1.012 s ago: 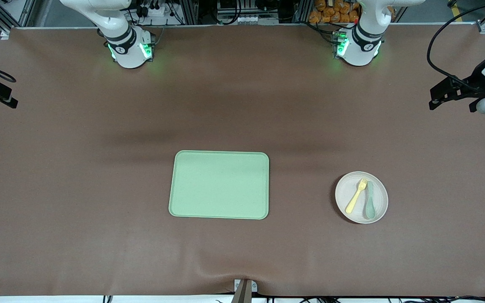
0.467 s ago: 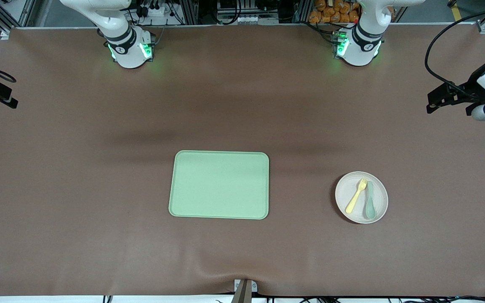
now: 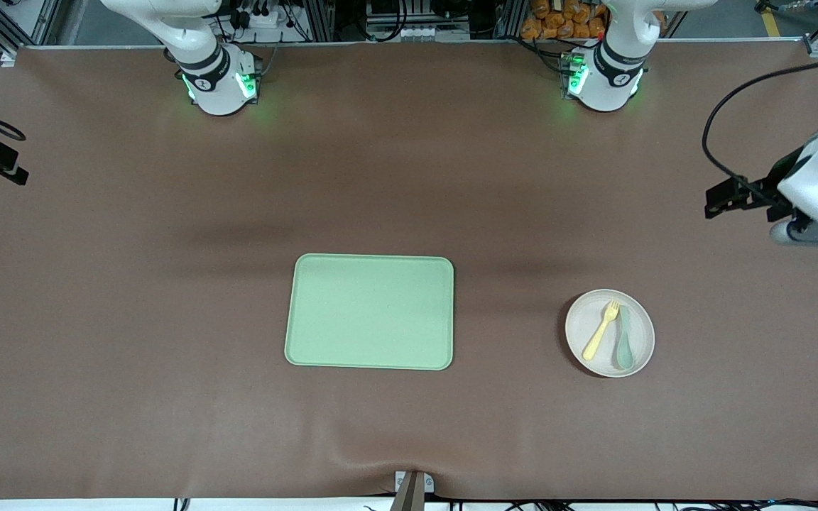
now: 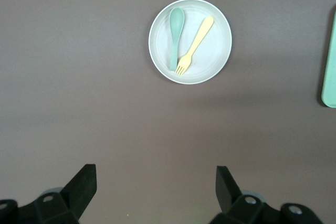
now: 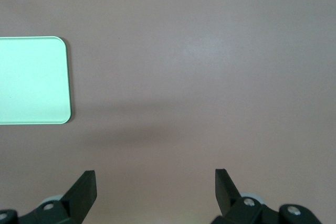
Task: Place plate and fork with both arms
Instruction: 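Reach the left gripper down to the rim of the white plate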
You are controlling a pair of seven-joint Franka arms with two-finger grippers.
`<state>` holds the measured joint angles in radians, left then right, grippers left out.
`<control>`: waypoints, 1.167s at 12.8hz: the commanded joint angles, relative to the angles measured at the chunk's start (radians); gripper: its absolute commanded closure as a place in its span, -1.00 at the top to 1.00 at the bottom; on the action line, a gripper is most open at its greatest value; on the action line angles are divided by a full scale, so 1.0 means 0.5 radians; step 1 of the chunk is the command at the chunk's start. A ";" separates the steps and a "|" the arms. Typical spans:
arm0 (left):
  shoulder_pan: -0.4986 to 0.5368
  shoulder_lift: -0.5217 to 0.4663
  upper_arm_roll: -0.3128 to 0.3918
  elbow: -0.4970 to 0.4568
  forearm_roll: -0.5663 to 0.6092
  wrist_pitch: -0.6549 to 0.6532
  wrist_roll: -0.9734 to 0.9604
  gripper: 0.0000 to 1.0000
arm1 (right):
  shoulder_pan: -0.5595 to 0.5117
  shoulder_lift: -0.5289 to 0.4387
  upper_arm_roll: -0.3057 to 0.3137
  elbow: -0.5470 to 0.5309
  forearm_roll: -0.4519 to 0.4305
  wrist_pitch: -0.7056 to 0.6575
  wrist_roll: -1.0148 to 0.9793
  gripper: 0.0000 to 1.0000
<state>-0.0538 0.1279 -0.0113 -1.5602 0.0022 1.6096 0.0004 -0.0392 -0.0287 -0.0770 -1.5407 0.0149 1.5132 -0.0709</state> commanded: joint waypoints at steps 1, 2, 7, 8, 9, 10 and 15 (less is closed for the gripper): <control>0.052 0.155 0.007 0.031 0.005 0.097 0.023 1.00 | -0.023 -0.022 0.022 -0.008 0.028 0.011 -0.009 1.00; 0.077 0.240 0.007 0.031 0.002 0.146 0.033 1.00 | -0.026 -0.022 0.022 -0.008 0.028 0.011 -0.009 1.00; 0.135 0.600 0.001 0.086 -0.023 0.495 0.149 1.00 | -0.023 -0.022 0.022 -0.008 0.028 0.011 -0.009 1.00; 0.144 0.673 0.001 0.089 -0.053 0.590 0.198 1.00 | -0.023 -0.019 0.022 -0.011 0.028 0.011 -0.009 1.00; 0.147 0.741 0.001 0.102 -0.096 0.670 0.256 1.00 | -0.026 -0.019 0.022 -0.011 0.028 0.011 -0.009 1.00; 0.141 0.808 0.001 0.150 -0.115 0.744 0.324 1.00 | -0.026 -0.019 0.022 -0.011 0.028 0.008 -0.009 1.00; 0.236 1.103 -0.005 0.240 -0.258 0.990 0.603 1.00 | -0.035 -0.016 0.019 -0.014 0.028 0.005 -0.009 1.00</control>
<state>0.0254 0.6212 -0.0078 -1.4765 -0.0688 2.0736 0.2233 -0.0392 -0.0289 -0.0752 -1.5404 0.0154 1.5154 -0.0709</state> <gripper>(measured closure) 0.000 0.000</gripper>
